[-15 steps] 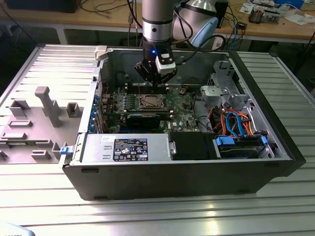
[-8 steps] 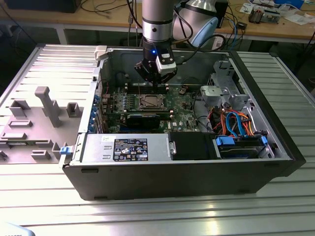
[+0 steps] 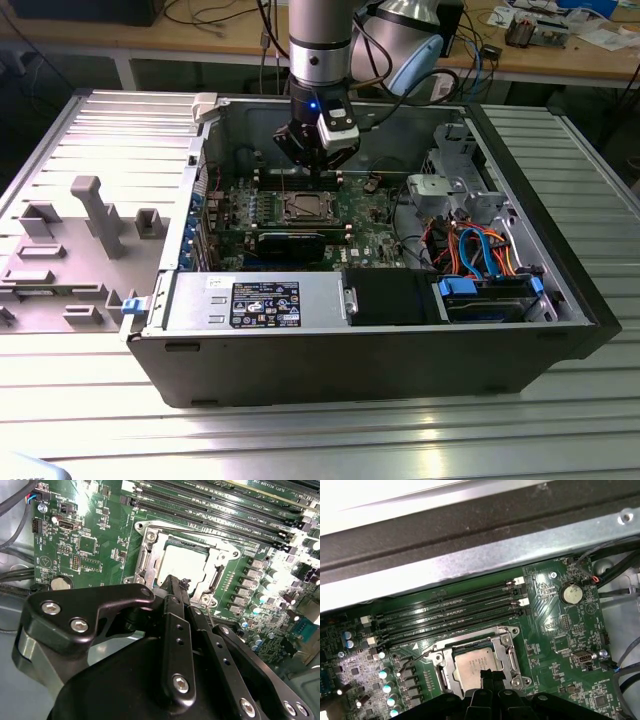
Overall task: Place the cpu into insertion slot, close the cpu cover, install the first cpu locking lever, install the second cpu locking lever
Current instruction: 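Install the first cpu locking lever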
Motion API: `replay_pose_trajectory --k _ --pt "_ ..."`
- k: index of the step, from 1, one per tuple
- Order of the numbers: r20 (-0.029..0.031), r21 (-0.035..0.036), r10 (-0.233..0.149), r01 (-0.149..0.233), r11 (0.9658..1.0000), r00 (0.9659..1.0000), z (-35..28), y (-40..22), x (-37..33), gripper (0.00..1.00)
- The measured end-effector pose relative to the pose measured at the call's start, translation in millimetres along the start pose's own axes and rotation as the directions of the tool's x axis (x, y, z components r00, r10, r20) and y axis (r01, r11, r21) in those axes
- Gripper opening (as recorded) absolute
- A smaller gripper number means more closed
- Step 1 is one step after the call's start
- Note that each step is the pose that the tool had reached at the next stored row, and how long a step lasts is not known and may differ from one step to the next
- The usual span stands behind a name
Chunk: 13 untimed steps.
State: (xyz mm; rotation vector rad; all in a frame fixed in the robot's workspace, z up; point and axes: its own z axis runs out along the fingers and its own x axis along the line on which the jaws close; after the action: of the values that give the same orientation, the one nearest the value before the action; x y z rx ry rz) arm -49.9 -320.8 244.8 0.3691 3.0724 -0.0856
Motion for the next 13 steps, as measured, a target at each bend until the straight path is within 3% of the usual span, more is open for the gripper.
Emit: replay_pose_trajectory --k 13 --pt "0.0012 -0.0013 -0.023 0.023 0.9997 0.9997 0.0 0.0 0.0 0.11"
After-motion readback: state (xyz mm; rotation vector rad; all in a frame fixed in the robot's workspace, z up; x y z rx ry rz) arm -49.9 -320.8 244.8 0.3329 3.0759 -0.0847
